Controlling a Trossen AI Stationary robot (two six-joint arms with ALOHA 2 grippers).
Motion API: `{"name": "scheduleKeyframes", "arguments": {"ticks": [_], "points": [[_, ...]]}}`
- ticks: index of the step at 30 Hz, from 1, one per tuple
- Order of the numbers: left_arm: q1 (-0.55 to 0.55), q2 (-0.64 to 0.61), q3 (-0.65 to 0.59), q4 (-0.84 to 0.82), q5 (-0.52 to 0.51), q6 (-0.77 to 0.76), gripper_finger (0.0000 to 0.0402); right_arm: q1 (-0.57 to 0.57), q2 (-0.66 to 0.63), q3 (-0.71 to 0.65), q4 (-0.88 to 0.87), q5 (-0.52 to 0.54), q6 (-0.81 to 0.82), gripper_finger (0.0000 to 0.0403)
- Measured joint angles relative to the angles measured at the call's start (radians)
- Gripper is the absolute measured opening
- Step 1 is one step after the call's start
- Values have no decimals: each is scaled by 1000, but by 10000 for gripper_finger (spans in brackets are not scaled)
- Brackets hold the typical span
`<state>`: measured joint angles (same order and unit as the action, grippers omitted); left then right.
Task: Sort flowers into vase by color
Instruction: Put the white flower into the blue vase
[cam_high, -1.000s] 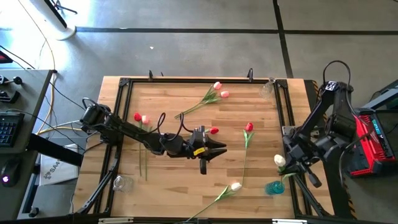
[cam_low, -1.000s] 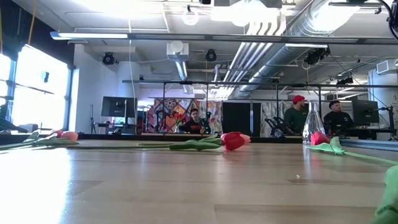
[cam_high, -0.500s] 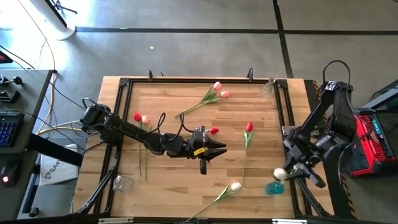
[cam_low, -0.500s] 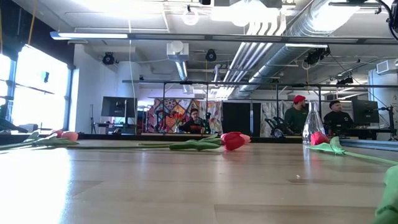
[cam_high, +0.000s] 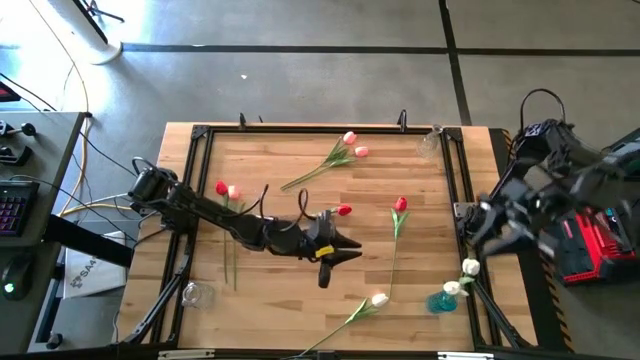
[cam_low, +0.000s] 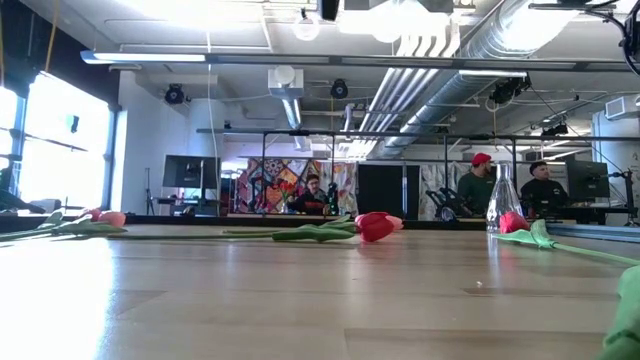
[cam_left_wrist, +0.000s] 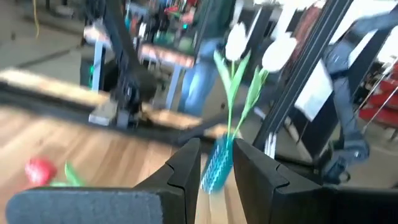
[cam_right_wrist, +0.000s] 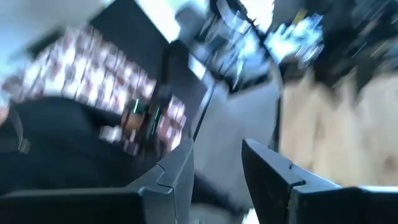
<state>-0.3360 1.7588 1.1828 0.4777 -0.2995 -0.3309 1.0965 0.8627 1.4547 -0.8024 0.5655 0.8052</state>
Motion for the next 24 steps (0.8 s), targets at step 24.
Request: {"name": "scheduleKeyframes", "arguments": {"ticks": [24], "points": [[-135,188,0,-247,159,-181,80,-306,293,19,-169,319,206,124]]}}
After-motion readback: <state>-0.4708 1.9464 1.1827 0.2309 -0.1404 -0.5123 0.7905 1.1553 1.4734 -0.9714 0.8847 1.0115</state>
